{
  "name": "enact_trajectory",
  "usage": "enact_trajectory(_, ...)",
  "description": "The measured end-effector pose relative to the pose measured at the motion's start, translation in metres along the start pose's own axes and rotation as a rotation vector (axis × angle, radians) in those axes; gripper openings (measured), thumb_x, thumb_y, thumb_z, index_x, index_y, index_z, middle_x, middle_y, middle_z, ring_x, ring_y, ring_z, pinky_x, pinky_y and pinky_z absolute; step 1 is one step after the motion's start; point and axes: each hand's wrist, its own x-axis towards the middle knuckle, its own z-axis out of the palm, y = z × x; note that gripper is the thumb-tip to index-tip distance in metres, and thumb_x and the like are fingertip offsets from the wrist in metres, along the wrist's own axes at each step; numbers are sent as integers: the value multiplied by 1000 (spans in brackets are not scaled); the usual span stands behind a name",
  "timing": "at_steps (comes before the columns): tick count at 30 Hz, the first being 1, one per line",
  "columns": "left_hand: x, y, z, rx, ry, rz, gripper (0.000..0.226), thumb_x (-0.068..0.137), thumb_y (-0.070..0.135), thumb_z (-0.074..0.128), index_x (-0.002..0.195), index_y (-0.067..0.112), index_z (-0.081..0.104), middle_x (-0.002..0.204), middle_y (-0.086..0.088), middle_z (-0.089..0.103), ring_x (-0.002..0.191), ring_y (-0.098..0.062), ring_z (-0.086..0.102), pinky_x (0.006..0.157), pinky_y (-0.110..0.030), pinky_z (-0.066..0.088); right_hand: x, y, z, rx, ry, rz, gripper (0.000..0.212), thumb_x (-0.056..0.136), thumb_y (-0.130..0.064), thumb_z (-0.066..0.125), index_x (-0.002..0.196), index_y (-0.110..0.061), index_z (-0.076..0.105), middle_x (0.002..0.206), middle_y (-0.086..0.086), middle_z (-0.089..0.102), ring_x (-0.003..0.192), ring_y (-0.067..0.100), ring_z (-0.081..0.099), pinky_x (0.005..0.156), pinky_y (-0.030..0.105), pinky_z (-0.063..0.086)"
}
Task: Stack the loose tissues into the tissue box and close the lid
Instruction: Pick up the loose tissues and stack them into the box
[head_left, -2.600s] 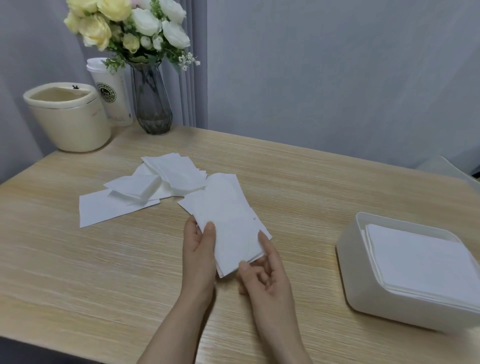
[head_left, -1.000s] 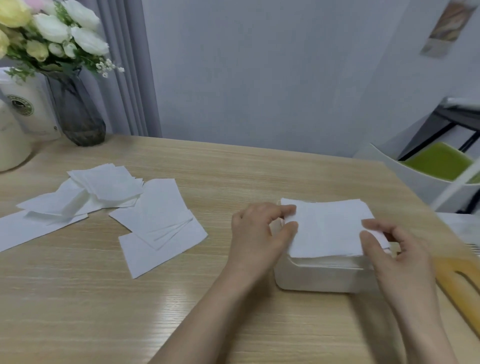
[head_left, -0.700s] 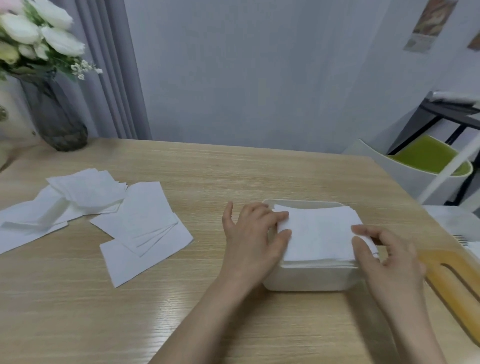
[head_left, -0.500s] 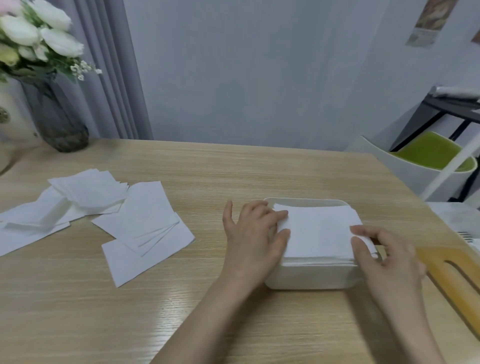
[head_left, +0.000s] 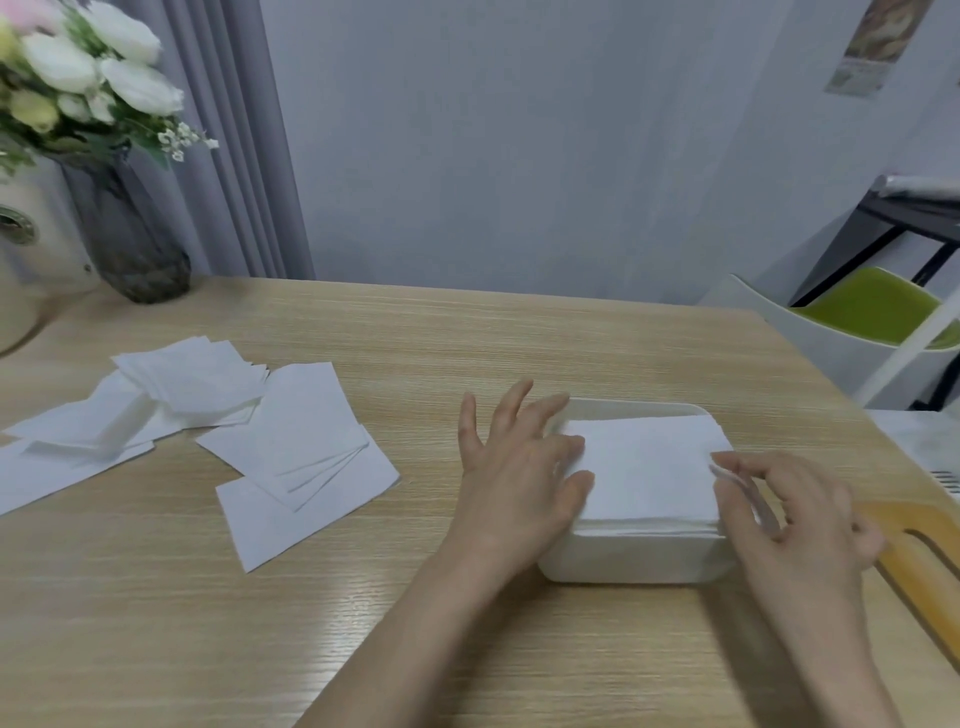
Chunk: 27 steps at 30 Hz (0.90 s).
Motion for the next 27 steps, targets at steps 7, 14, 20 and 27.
enact_trajectory(7,1,1,-4,28,-125,-30,51,85,47,35,120,26,66,137,16,51,148,-11,13,103,-39,-35,0,7,6,-61,0,-30,29,79,-45,43,91,-33,67,98,-10,65,110,3,44,80,25,12)
enact_trajectory(14,5,3,-6,75,-270,-102,39,97,40,48,134,30,52,144,18,41,147,-10,9,109,-51,-30,-2,8,7,-60,-30,-13,23,81,-40,43,89,-35,64,94,-19,62,98,-6,42,85,28,15)
enact_trajectory(20,5,-1,-4,18,-242,-121,41,96,42,46,135,31,51,143,19,41,146,-8,12,106,-45,-33,1,4,4,-86,-39,-14,26,79,-45,41,88,-36,64,95,-17,63,104,4,49,97,34,17)
enact_trajectory(27,-9,-7,-6,-449,-28,-168,60,73,62,39,124,38,59,136,30,39,127,24,22,120,-37,-4,-6,-23,-2,80,-37,-43,23,81,-43,46,96,-38,64,105,-14,63,113,8,46,97,33,17)
